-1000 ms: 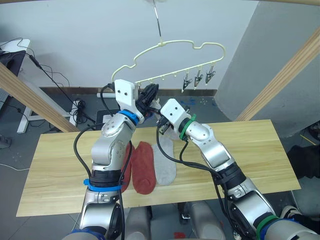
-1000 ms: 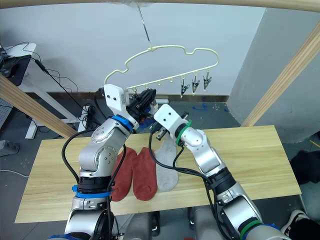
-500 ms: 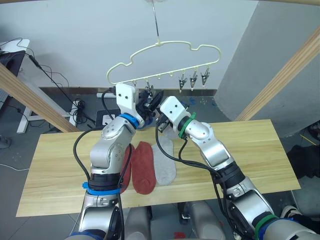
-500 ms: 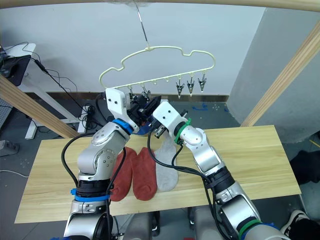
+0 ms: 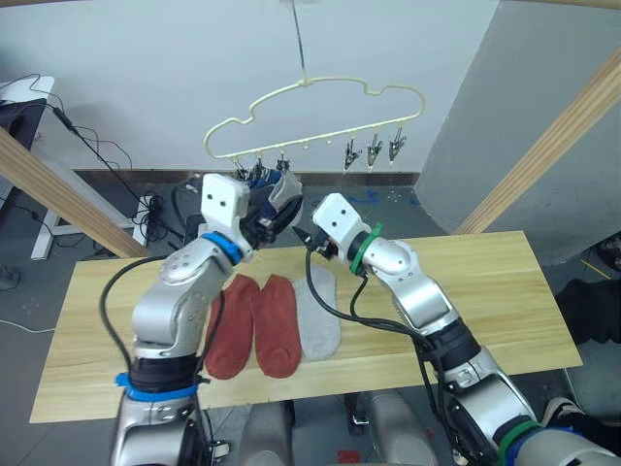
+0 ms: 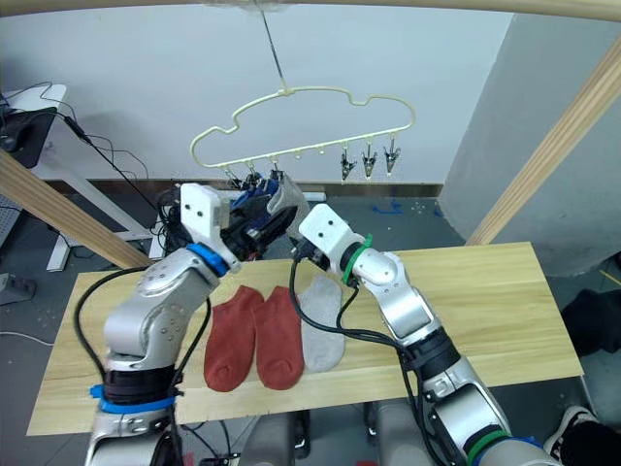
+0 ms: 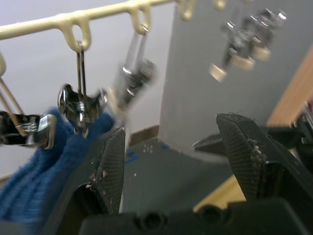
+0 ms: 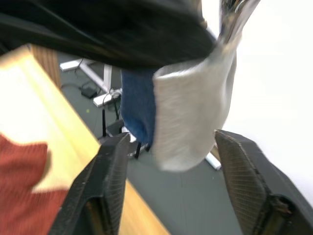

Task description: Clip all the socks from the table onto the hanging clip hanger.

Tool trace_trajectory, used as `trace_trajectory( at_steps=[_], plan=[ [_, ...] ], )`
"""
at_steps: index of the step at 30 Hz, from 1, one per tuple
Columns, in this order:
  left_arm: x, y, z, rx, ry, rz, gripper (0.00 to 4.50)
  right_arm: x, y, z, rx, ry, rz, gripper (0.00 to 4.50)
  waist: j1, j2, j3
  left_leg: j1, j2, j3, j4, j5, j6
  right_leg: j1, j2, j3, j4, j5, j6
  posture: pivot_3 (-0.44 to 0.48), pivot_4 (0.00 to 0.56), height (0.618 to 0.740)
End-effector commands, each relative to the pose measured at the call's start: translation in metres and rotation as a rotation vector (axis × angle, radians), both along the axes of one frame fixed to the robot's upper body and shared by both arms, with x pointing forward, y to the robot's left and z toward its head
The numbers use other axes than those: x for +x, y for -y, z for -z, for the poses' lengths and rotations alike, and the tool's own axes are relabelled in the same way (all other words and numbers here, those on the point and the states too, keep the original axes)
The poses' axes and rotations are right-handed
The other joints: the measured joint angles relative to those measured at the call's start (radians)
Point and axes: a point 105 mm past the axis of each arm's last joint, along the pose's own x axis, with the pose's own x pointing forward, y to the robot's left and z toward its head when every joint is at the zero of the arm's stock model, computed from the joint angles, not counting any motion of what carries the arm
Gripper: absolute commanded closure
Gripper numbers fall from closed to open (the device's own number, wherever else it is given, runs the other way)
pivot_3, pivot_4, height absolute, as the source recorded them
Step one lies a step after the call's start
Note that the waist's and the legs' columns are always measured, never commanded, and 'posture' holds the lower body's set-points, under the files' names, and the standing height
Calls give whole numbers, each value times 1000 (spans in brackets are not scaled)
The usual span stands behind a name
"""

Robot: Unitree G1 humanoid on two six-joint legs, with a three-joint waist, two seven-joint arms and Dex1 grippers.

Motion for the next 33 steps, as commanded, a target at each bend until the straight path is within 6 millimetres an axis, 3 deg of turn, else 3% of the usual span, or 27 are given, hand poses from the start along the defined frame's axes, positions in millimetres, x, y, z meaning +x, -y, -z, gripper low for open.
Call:
trace_trajectory(
  at_steps=[1,6,12,15,20,23,33],
  plan=[
    [-23,0,-8,97,70,119,1204,-14,12,-12,2,51,-10,1625,1,0,0,0,0,0,0,0,0,0,0,0,0,0,0,-134,282,740],
    [-49,2,0,216,91,253,1204,-18,48,-27,79,37,103,1625,3,0,0,0,0,1,0,0,0,-1,0,1,0,-2,4,-126,285,740],
    [-58,10,-11,195,114,333,1204,-20,67,-65,287,29,182,1625,2,0,0,0,0,0,0,-1,1,-1,0,1,1,-3,5,-130,291,740],
    [-58,17,-19,161,126,366,1204,-15,69,-79,367,22,213,1625,1,0,0,0,0,0,0,-1,2,-1,1,1,2,-3,5,-134,292,740],
    [-55,23,-22,155,138,378,1204,-6,67,-84,419,4,229,1625,2,0,0,0,0,0,0,-1,1,-1,1,1,1,-3,5,-130,292,740],
    [-52,24,-24,154,147,376,1204,-1,65,-85,456,-25,237,2156,2,0,0,-1,0,0,0,-1,1,-2,1,2,1,-2,3,-125,293,740],
    [-52,29,-21,156,145,379,1204,11,57,-83,459,-79,262,2156,2,0,0,-2,0,0,0,-1,3,-3,1,2,1,-2,3,-129,287,740]
  ],
)
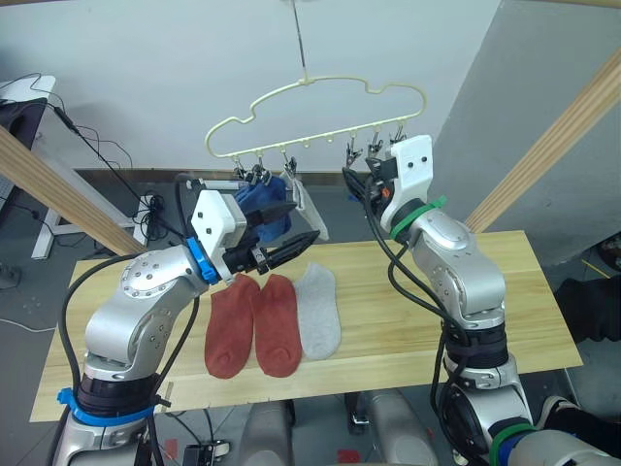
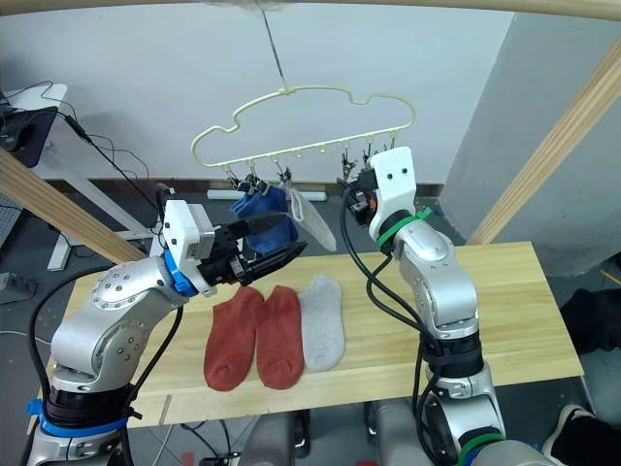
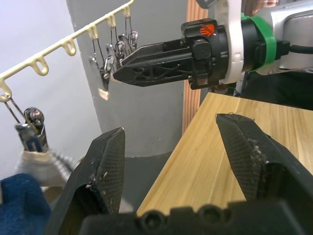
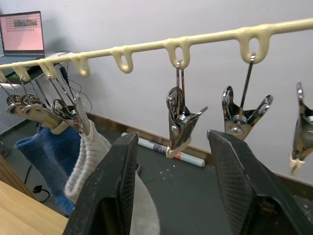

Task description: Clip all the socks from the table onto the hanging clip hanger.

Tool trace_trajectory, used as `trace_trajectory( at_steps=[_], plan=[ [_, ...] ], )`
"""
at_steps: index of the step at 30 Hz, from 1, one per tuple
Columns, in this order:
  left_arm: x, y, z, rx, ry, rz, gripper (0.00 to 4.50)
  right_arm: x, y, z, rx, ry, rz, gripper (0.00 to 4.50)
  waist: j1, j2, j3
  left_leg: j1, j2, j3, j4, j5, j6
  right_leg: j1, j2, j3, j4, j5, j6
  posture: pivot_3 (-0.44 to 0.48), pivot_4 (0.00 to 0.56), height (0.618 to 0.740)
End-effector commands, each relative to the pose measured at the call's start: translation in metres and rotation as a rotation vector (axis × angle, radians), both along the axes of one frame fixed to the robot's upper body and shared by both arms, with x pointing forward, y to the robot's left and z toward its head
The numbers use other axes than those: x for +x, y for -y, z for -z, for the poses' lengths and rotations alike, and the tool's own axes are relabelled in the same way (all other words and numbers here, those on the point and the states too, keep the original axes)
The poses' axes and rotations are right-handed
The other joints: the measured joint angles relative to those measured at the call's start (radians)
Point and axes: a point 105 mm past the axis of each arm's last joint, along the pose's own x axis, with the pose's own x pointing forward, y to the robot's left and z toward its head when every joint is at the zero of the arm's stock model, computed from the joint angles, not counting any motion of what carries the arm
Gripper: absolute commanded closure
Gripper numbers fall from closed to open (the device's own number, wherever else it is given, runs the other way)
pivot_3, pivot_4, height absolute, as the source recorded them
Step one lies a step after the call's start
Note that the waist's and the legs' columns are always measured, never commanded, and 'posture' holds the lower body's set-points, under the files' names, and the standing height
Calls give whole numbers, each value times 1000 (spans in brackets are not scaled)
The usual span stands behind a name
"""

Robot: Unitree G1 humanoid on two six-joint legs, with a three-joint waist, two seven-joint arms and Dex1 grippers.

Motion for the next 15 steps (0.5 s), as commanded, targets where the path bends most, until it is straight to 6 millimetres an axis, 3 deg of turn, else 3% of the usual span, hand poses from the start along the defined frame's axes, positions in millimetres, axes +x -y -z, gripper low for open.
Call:
trace_trajectory(
  at_steps=[1,15],
  plan=[
    [-4,4,-5,-1,37,16,1204,0,-4,-13,16,32,-5,2156,0,0,0,0,0,0,0,0,0,0,0,0,0,0,0,-129,287,740],
    [-3,3,2,12,27,5,1204,18,-30,-34,7,104,-44,2156,-1,0,0,-1,0,1,0,0,0,-1,0,0,0,2,-4,-122,281,740]
  ],
)
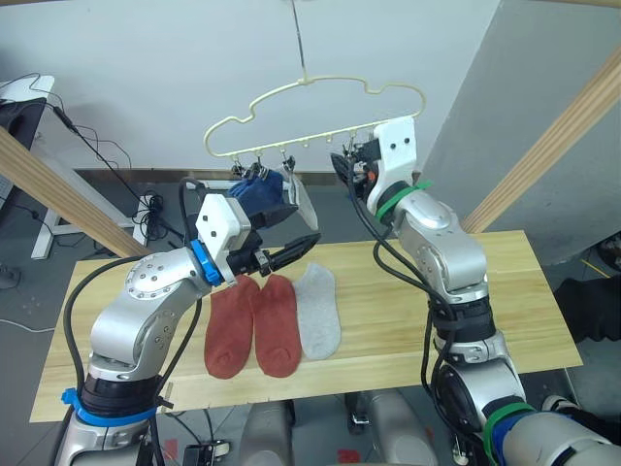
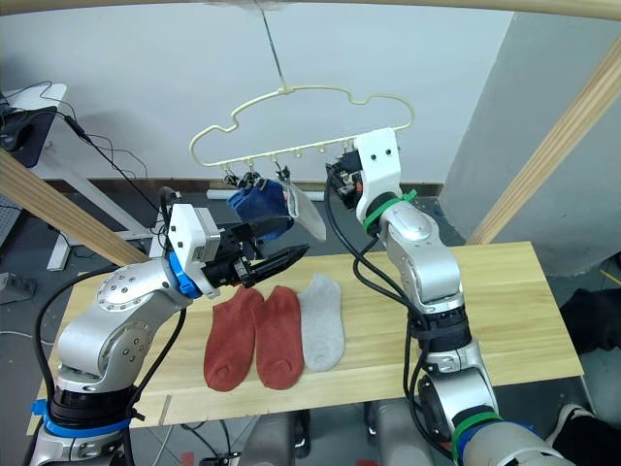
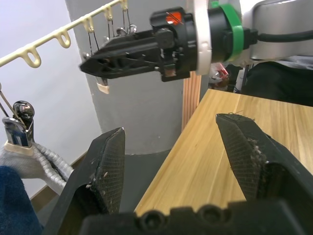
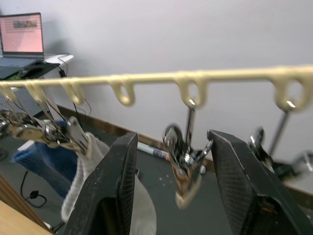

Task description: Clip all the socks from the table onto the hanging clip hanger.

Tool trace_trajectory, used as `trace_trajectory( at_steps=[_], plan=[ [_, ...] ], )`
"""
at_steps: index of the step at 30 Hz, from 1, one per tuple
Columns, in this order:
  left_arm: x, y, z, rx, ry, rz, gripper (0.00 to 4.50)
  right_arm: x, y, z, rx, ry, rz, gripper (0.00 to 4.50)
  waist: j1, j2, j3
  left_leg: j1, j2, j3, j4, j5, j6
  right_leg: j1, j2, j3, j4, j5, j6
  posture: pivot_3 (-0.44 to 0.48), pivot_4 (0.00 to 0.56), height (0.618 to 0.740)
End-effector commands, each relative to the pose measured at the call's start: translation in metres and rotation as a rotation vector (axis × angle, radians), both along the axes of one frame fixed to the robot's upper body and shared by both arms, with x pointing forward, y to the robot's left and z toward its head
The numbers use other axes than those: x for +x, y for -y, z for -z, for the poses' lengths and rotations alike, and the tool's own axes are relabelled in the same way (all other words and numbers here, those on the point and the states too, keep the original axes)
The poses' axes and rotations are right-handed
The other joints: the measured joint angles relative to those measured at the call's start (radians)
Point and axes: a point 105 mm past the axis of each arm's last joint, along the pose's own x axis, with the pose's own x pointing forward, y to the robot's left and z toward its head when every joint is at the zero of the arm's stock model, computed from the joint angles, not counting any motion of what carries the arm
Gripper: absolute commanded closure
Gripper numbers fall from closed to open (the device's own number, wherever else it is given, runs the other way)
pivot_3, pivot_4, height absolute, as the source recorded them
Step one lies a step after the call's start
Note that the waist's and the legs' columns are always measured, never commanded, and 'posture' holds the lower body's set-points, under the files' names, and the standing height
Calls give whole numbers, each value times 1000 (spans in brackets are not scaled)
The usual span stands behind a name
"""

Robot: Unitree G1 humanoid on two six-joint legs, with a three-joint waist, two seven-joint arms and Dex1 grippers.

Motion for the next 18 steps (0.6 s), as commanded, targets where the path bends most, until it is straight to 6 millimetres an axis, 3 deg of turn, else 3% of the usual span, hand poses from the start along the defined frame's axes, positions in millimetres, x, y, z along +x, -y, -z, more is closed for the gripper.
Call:
trace_trajectory(
  at_steps=[1,15,18],
  plan=[
    [-4,3,-3,2,28,11,1204,-3,-9,-19,19,73,-23,2156,0,0,0,0,0,0,0,0,0,0,0,0,0,0,0,-122,281,740],
    [-3,5,1,-13,15,-4,1204,1,-14,-20,31,79,-32,2156,1,0,0,-1,0,0,0,0,0,-1,0,0,0,0,0,-117,283,740],
    [-1,4,3,-19,11,-30,1204,1,-14,-19,38,74,-28,2727,2,0,0,-1,0,0,0,0,0,-1,0,0,0,0,0,-117,283,740]
  ],
)
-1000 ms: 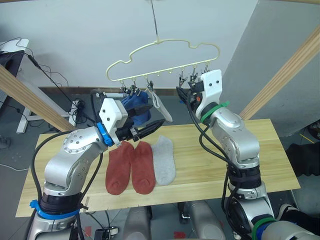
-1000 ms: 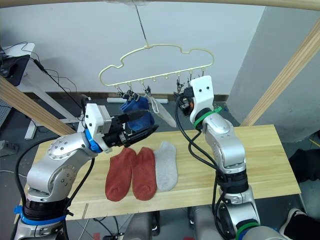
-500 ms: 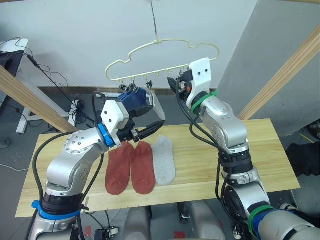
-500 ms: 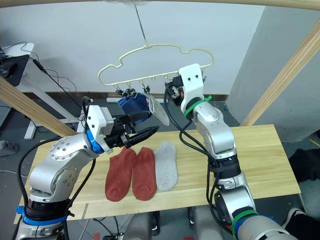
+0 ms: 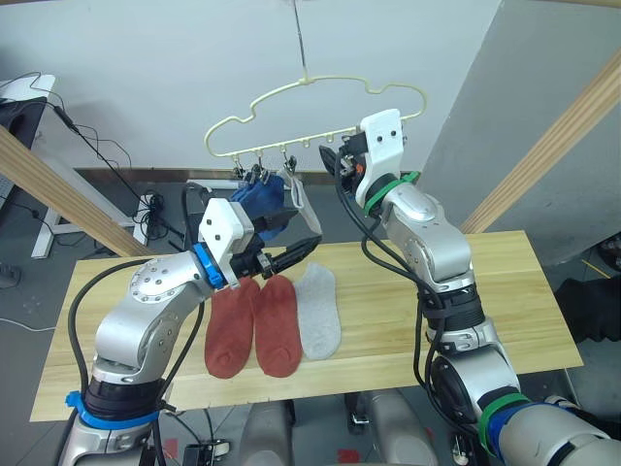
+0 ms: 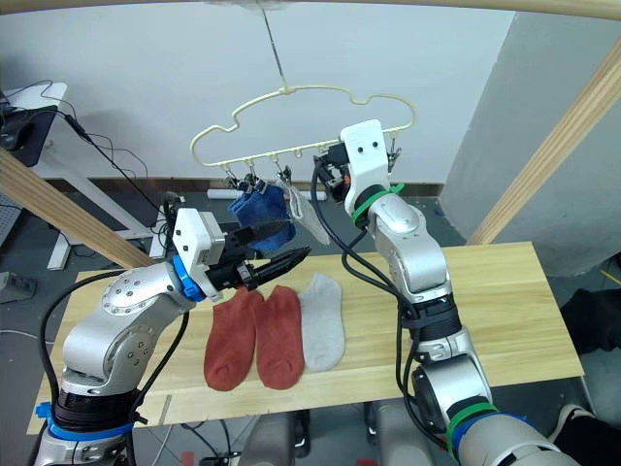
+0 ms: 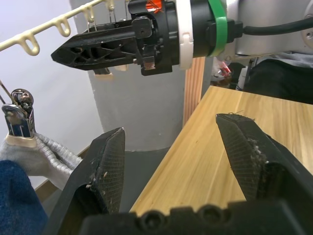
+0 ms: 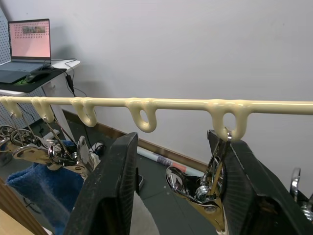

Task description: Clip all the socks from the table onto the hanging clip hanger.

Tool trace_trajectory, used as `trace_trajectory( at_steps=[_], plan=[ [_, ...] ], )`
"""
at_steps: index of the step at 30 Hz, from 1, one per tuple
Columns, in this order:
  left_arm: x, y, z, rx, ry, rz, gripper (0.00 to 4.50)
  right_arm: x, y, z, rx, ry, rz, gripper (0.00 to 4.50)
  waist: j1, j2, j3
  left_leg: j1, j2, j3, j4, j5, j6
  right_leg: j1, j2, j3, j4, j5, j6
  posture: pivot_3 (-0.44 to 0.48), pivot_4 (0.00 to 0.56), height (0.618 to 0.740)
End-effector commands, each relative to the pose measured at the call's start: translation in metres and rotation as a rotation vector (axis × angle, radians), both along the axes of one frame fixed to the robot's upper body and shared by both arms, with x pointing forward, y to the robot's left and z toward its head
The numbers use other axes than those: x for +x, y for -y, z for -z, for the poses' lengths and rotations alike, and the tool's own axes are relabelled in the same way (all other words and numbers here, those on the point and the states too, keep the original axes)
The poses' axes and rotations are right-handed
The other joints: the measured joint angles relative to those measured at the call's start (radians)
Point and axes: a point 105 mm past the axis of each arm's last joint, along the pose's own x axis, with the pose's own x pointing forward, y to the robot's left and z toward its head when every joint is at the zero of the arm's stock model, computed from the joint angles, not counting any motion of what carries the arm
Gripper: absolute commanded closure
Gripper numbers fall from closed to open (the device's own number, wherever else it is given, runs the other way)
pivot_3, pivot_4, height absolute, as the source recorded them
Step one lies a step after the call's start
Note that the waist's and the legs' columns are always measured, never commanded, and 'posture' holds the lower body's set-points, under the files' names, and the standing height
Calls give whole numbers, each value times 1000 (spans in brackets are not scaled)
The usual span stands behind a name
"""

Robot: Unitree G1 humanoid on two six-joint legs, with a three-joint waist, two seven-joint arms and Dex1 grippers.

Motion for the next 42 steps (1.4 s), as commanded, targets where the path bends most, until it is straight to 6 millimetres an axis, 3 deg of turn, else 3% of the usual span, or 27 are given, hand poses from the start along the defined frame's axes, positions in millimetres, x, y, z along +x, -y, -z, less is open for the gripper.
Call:
trace_trajectory(
  at_steps=[1,4,7,11,16,19,26,31,36,41,42],
  plan=[
    [-1,3,-3,-9,28,-15,1204,-5,-4,-16,29,57,-11,3081,0,0,0,0,0,0,0,0,0,0,0,0,0,0,0,-117,283,740],
    [1,5,0,-10,33,-50,1204,-4,-4,-16,33,55,-10,3973,0,0,0,0,0,0,0,0,0,0,0,0,0,0,0,-117,283,740],
    [1,9,3,-18,42,-86,1204,-4,-4,-16,34,55,-10,4486,0,0,0,0,0,0,0,0,0,0,0,0,0,0,0,-117,283,740],
    [3,11,10,-8,56,-163,1204,-4,-3,-16,35,55,-10,4486,0,0,0,-1,0,0,0,0,0,0,0,0,0,0,0,-120,284,740],
    [12,17,51,48,-60,-274,40,-3,-3,-17,33,55,-15,4500,0,0,0,-1,0,0,0,0,0,0,0,0,0,0,0,-124,289,740],
    [25,21,84,51,-179,-406,16,-3,-4,-17,29,54,-18,4500,0,0,0,0,0,0,0,0,1,0,0,0,0,0,0,-131,291,740],
    [36,34,135,113,-281,-545,16,-5,-1,-11,9,34,-23,4500,-3,0,0,-1,0,0,0,-1,1,-1,0,-1,0,0,0,-161,306,740],
    [38,43,156,152,-340,-571,16,-5,-1,-8,2,25,-24,4500,-4,0,0,-1,0,0,0,-1,2,-1,-1,-1,0,0,0,-167,309,740],
    [30,55,162,166,-348,-529,16,-6,-2,-8,1,21,-28,4500,-6,0,0,-2,0,0,0,-1,2,-1,-1,-1,0,0,0,-175,310,740],
    [26,48,183,184,-456,-566,16,-7,-3,-7,2,17,-32,4500,-9,0,0,-1,0,0,0,-1,2,-1,-1,-1,0,0,0,-176,314,740],
    [26,46,186,189,-469,-575,201,-7,-3,-6,2,15,-32,4500,-10,0,0,-1,0,0,0,-1,2,-1,-1,-1,0,0,0,-176,314,740]
  ],
)
